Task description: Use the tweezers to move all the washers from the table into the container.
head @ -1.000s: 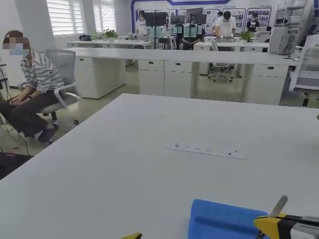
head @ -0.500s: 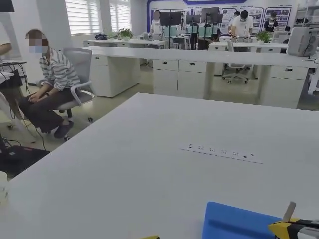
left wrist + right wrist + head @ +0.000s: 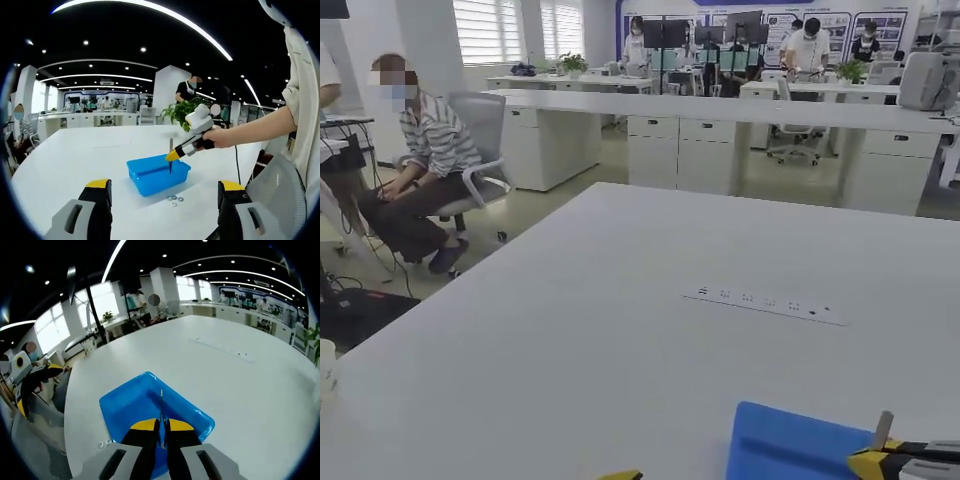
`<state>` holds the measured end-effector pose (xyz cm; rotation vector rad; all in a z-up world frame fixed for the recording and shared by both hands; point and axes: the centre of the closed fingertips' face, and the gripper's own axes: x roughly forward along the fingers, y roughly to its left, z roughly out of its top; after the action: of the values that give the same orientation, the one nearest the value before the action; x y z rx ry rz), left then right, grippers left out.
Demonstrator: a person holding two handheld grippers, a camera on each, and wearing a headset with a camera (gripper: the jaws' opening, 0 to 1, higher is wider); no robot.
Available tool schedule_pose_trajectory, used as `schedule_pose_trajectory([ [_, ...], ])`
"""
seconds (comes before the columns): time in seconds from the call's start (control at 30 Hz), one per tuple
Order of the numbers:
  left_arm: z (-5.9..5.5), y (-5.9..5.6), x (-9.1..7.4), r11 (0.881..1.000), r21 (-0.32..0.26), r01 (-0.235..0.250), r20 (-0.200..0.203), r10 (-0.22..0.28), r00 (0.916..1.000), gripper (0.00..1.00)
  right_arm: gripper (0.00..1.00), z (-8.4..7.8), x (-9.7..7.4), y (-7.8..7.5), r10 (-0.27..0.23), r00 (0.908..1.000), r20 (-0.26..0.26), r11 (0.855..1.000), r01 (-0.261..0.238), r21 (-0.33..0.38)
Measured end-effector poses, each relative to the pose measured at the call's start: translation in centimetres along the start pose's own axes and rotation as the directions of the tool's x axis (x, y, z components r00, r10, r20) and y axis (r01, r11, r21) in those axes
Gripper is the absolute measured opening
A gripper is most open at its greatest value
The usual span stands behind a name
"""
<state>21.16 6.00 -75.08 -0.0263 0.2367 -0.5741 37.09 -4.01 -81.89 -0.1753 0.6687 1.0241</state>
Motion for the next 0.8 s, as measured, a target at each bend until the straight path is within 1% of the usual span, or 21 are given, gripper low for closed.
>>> schedule_pose_trajectory([
  [0.13,0.0,0.3,0.0,1.0,-0.013,-0.008,0.003,0.008,1.0,0.89,0.03,-0.1,0.1,0.0,-0.002,1.0,-0.005,1.0,0.002,-0.027],
  [0.23,0.0,0.4,0.0,1.0,-0.017,-0.018,0.001,0.018,0.9998,0.89,0.03,0.1,0.0,-0.1,-0.01,0.9999,0.001,0.999,0.01,-0.049],
  [0.27,0.0,0.4,0.0,1.0,-0.02,-0.017,0.004,0.017,0.9999,0.89,0.03,0.2,-0.1,-0.1,-0.011,0.9999,0.005,0.999,0.011,-0.046],
  [0.33,0.0,0.4,0.0,1.0,-0.021,-0.016,0.003,0.016,0.9999,0.89,0.03,0.8,-0.5,0.2,-0.002,0.9993,0.037,1.0,0.003,-0.03],
  [0.4,0.0,0.4,0.0,1.0,-0.022,-0.015,0.003,0.015,0.9999,0.89,0.03,1.2,-0.8,0.5,0.0,0.9987,0.052,1.0,0.001,-0.026],
  [0.5,0.3,0.3,-0.1,1.0,-0.027,-0.011,0.015,0.012,0.9998,0.89,0.03,2.1,-1.5,1.5,0.014,0.9962,0.086,1.0,-0.012,-0.02],
  [0.57,0.8,0.2,-0.2,0.999,-0.036,-0.002,0.047,0.004,0.9989,0.89,0.03,2.7,-1.9,2.4,0.03,0.9927,0.116,1.0,-0.03,-0.002],
  [0.63,0.4,0.2,-0.1,0.998,-0.056,-0.001,0.025,0.002,0.9997,0.89,0.03,3.1,-2.3,3.1,0.041,0.9887,0.144,0.999,-0.044,0.018],
  [0.7,0.4,0.1,0.0,0.998,-0.061,0.006,0.025,-0.004,0.9997,0.89,0.03,3.4,-2.8,3.8,0.051,0.9857,0.161,0.998,-0.056,0.028],
  [0.77,0.5,0.1,-0.1,0.998,-0.057,0.007,0.029,-0.006,0.9996,0.89,0.03,3.4,-3.1,4.2,0.061,0.9828,0.174,0.997,-0.068,0.035],
  [0.8,0.5,0.1,-0.1,0.998,-0.058,0.008,0.029,-0.006,0.9996,0.89,0.03,3.5,-3.4,4.7,0.07,0.9806,0.183,0.996,-0.079,0.043],
])
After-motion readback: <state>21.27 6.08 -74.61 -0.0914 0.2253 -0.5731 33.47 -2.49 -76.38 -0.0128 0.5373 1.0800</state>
